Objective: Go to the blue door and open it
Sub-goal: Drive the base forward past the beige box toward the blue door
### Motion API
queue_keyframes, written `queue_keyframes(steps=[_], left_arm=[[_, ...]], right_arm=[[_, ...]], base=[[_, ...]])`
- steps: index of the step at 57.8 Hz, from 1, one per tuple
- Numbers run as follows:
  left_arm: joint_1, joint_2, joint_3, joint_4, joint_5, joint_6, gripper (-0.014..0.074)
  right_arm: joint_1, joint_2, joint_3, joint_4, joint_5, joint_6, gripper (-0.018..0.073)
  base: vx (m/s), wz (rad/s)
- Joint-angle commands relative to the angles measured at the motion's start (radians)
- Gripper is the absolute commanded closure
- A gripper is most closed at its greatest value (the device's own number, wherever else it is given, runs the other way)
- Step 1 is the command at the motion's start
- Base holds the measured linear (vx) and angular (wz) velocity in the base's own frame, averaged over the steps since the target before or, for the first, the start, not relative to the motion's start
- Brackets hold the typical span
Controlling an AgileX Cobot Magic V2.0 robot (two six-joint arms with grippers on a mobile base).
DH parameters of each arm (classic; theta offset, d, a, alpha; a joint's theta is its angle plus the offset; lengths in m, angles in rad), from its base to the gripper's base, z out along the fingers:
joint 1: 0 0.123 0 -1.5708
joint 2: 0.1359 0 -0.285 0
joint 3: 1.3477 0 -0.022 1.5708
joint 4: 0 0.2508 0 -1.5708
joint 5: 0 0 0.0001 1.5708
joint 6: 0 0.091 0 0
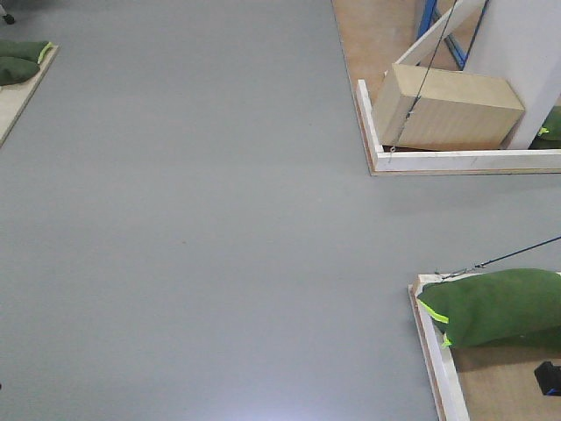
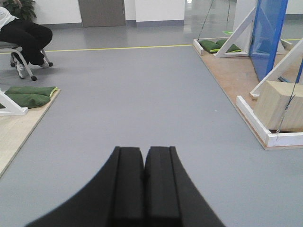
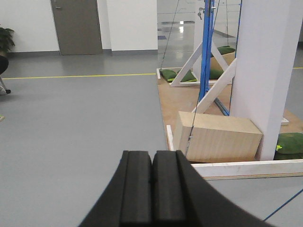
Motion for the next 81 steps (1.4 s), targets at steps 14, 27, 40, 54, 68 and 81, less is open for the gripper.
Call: queue_keyframes(steps=[14, 27, 40, 54, 68, 81], left_arm=[[-0.003, -0.015, -0.027, -0.002, -0.08, -0.007, 0.0524], [-0.003, -0.015, -0.027, -0.002, -0.08, -0.007, 0.0524], [-0.003, -0.015, -0.027, -0.002, -0.08, -0.007, 0.0524], [-0.003, -0.015, -0.027, -0.002, -0.08, -0.007, 0.0524], [-0.003, -0.018, -0.027, -0.002, -0.08, -0.007, 0.0524], [-0.003, -0.019, -0.027, -0.002, -0.08, -0.007, 0.0524]], right_arm=[[-0.005, -0.008, -0.005, 0.0, -0.089, -0.007, 0.0561], [-0.005, -0.008, -0.005, 0.0, -0.089, -0.007, 0.0561], [-0.005, -0.008, -0.005, 0.0, -0.089, -0.007, 0.0561], [0.008, -0.011, -0.004, 0.0, -0.086, -0.007, 0.0561], [0.007, -0.011, -0.003, 0.0, -0.086, -0.007, 0.0561], [0.007, -0.013, -0.003, 0.0, -0.086, -0.007, 0.0561]], base=[[0.02, -0.01], [0.06, -0.01], [0.16, -0.03], [0.25, -0.11], [0.32, -0.05], [0.42, 0.07]])
